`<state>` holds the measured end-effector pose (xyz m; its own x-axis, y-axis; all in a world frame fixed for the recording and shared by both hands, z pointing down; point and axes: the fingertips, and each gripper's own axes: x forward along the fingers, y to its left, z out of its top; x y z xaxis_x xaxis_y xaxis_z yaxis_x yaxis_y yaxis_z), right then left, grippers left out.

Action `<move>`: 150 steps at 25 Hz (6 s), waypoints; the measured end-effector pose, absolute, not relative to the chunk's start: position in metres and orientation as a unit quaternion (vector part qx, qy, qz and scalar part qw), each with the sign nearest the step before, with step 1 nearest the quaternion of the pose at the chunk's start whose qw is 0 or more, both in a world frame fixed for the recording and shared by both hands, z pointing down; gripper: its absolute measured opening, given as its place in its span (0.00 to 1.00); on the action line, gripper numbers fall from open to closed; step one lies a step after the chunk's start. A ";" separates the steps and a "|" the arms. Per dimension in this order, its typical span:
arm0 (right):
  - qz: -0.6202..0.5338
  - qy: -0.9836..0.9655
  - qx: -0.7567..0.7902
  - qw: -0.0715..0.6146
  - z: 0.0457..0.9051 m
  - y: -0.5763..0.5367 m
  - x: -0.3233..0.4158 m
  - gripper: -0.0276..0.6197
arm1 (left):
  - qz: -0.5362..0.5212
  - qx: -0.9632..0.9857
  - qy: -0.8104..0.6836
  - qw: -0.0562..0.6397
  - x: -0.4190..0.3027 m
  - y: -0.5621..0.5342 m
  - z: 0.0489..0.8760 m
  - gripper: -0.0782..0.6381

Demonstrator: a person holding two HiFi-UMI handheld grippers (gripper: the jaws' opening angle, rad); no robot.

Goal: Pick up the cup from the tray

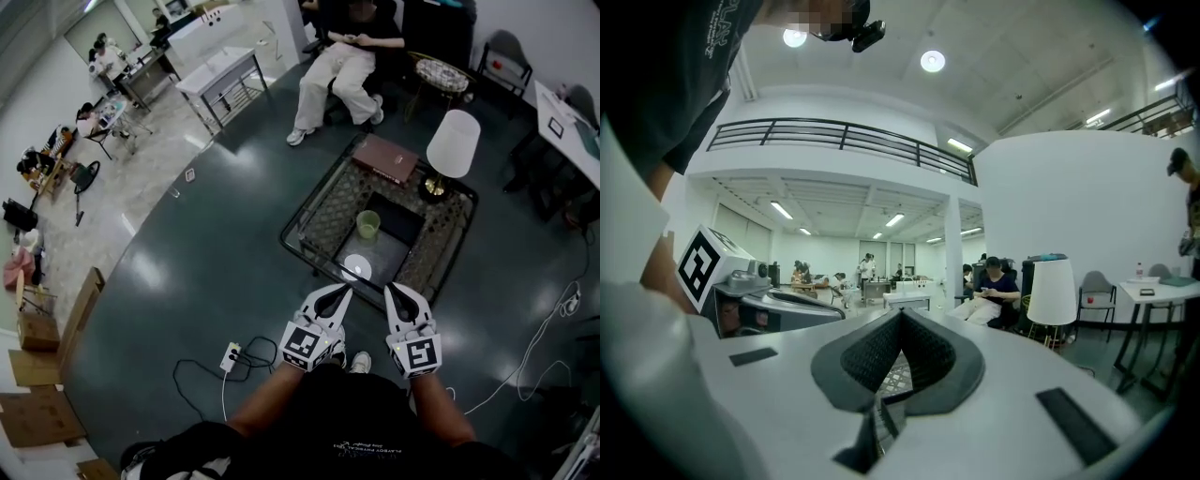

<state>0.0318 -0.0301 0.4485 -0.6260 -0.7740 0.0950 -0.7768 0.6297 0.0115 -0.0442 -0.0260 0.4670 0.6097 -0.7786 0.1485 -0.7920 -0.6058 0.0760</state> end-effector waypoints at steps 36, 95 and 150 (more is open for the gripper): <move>0.042 -0.872 0.485 0.057 0.464 -0.137 0.030 0.04 | 0.063 0.920 -0.381 0.072 -0.041 -0.137 0.486 0.12; 0.145 -0.864 0.466 0.128 0.581 -0.229 0.044 0.04 | 0.231 0.874 -0.410 0.124 -0.014 -0.264 0.683 0.71; 0.117 -0.871 0.468 0.091 0.559 -0.209 0.058 0.04 | 0.201 0.888 -0.407 0.068 -0.001 -0.265 0.609 0.67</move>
